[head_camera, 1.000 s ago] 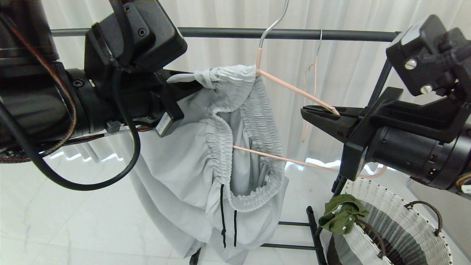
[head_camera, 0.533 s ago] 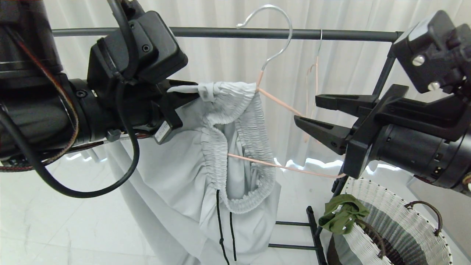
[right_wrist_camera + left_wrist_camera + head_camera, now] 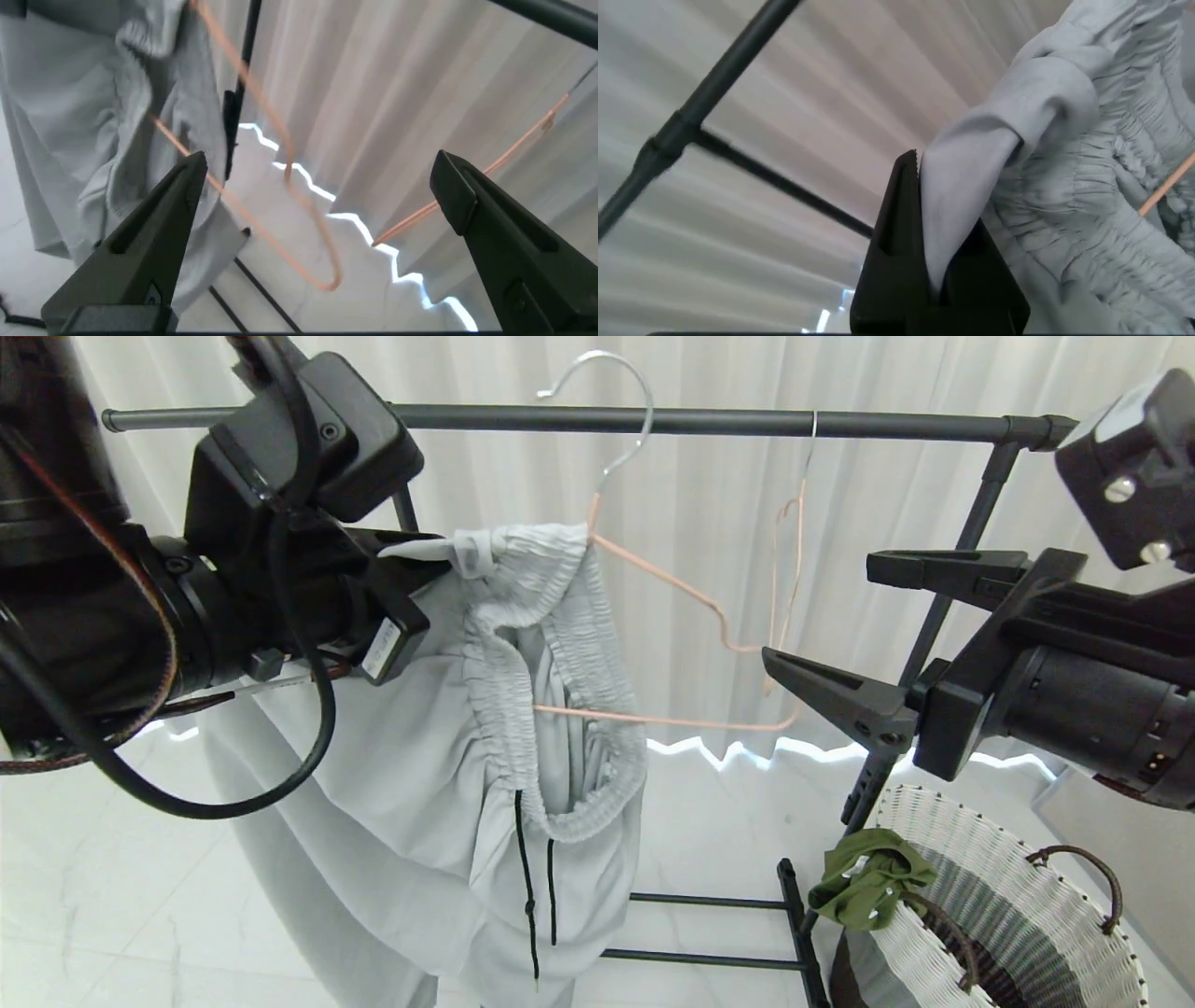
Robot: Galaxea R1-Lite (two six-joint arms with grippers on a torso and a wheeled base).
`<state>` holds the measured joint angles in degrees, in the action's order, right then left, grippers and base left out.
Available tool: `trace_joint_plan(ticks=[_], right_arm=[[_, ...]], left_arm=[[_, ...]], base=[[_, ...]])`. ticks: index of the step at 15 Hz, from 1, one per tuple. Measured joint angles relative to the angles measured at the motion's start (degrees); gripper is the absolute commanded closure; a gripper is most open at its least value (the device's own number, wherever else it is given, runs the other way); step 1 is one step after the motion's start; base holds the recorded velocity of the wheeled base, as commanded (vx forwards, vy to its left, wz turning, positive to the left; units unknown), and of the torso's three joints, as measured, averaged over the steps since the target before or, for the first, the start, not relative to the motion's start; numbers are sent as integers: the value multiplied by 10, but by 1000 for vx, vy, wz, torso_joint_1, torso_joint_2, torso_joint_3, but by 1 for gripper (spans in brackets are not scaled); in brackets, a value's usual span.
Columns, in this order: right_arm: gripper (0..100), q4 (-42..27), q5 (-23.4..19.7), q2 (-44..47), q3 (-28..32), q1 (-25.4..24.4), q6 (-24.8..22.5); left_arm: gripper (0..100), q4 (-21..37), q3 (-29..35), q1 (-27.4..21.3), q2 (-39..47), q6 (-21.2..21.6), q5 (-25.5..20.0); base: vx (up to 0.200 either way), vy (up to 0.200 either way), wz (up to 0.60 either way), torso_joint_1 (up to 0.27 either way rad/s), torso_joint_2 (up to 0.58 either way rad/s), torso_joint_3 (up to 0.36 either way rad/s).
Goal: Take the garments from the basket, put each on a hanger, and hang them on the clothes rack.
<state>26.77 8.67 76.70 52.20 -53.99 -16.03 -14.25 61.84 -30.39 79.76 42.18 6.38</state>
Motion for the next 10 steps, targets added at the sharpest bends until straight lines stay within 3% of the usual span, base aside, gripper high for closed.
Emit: trace_joint_plan(ticks=[3, 5, 10], right_arm=[[0, 0, -3, 1, -2, -1, 1], [0, 0, -4, 9, -3, -5, 11], [0, 1, -2, 68, 8, -26, 125]], left_arm=[[100, -60, 0, -17, 11, -73, 66], [100, -72, 1, -24, 18, -85, 71], [100, -86, 5, -48, 25, -103, 71]], base=[[0, 0, 0, 0, 0, 0], [0, 0, 0, 0, 0, 0], [0, 0, 0, 0, 0, 0]])
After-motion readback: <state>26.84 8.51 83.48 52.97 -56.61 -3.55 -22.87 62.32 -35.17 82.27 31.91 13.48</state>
